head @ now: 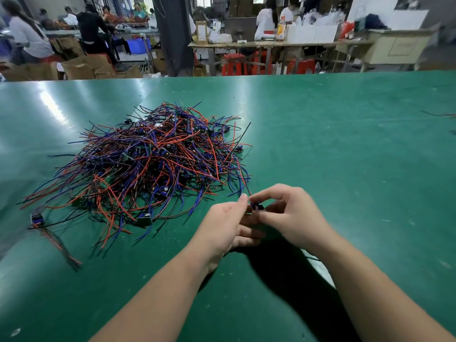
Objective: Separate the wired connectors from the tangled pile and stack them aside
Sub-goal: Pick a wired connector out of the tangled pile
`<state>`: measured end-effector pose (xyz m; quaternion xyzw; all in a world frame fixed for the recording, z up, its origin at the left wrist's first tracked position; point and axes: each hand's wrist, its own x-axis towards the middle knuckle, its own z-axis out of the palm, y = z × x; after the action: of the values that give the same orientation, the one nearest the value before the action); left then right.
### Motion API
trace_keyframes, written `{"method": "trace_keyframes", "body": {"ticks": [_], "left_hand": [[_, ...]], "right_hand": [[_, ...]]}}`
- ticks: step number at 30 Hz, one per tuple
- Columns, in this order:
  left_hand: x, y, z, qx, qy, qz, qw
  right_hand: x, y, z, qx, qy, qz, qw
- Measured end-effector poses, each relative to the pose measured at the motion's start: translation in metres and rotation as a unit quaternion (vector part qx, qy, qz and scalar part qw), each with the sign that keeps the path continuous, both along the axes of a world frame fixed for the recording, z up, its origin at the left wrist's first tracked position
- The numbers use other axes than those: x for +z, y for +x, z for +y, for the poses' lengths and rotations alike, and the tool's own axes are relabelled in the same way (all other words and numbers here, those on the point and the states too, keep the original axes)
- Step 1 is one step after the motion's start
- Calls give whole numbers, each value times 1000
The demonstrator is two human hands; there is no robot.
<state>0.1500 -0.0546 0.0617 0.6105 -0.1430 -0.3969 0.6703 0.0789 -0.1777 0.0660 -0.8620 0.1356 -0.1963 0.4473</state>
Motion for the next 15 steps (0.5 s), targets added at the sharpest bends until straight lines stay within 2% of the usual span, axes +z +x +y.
{"method": "trace_keyframes", "body": {"ticks": [2, 4, 6, 7, 8, 9, 10, 11, 12, 15], "left_hand": [[2, 2, 0, 2, 8, 9, 1000], [4, 5, 1, 37, 25, -25, 999], [5, 15, 6, 111, 49, -163, 979], [5, 23, 12, 162, 72, -282, 943], [8, 32, 19, 212, 100, -411, 881], [10, 41, 27, 256, 133, -521, 803], [11, 51, 35, 293, 170, -592, 731], [10, 60, 42, 318, 207, -620, 687], [9, 68, 48, 328, 242, -619, 672], [-1, 82, 58, 294, 344, -554, 699]], "right_hand": [[1, 1, -7, -27, 19, -27, 999], [5, -3, -24, -100, 3, -74, 992], [8, -10, -54, -213, -52, -101, 970], [9, -16, -70, -273, -71, -99, 954], [7, -22, -84, -324, -79, -91, 938], [4, -27, -95, -363, -81, -77, 925], [-1, -32, -104, -391, -80, -57, 915], [-7, -34, -109, -410, -81, -27, 908], [-12, -36, -112, -422, -85, 9, 903], [-17, -34, -112, -430, -124, 99, 889]]}}
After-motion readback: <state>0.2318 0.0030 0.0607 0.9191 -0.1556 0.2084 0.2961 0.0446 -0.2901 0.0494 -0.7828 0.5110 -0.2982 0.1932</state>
